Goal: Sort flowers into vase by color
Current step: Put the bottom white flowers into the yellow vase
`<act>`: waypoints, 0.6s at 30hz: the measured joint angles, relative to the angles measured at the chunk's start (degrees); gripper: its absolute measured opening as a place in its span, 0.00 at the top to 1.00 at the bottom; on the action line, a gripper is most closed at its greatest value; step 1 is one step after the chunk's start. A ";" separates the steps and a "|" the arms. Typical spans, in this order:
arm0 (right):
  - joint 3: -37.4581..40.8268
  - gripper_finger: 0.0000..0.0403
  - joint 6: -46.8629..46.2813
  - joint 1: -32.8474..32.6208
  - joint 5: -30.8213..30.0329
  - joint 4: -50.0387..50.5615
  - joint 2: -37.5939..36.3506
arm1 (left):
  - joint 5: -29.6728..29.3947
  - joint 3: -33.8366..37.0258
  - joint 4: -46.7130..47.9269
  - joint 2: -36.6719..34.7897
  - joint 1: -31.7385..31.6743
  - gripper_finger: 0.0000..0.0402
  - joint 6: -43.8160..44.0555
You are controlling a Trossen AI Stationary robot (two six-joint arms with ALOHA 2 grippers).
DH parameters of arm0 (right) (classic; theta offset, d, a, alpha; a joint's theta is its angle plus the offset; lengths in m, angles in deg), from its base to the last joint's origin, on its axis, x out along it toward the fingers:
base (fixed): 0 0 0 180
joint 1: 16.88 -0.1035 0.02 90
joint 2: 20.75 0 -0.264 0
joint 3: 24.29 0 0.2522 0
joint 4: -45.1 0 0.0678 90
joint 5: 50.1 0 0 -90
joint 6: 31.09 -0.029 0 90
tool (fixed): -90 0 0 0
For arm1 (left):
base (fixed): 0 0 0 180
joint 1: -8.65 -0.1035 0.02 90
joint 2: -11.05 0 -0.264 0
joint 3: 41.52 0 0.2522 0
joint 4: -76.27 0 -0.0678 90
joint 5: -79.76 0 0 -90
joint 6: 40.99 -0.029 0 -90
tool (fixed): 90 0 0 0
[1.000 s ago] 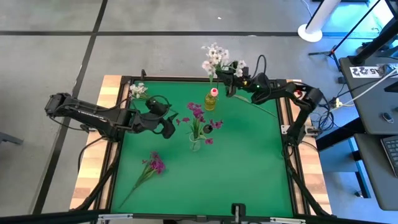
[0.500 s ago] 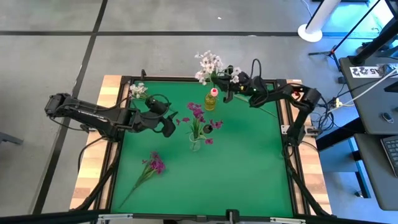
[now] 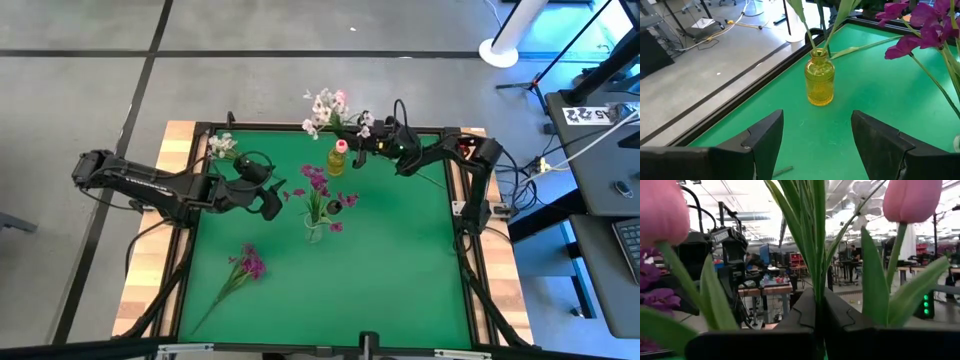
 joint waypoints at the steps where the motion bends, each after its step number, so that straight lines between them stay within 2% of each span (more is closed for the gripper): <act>1: -0.39 0.98 -0.02 0.00 0.48 -0.03 -0.03 | 0.00 0.00 0.00 -0.02 0.00 0.43 0.02; 9: -4.01 0.98 -1.54 0.02 4.03 0.02 -1.12 | -0.51 0.00 -1.08 -0.01 0.00 0.43 -2.26; 13: -4.20 0.98 -1.76 0.87 4.95 -0.05 -3.34 | -0.55 0.00 -8.93 0.00 -0.59 0.43 -11.01; 18: -4.20 0.98 -3.71 2.42 7.74 0.00 -7.69 | -0.16 0.00 -24.20 0.00 -1.70 0.43 -26.13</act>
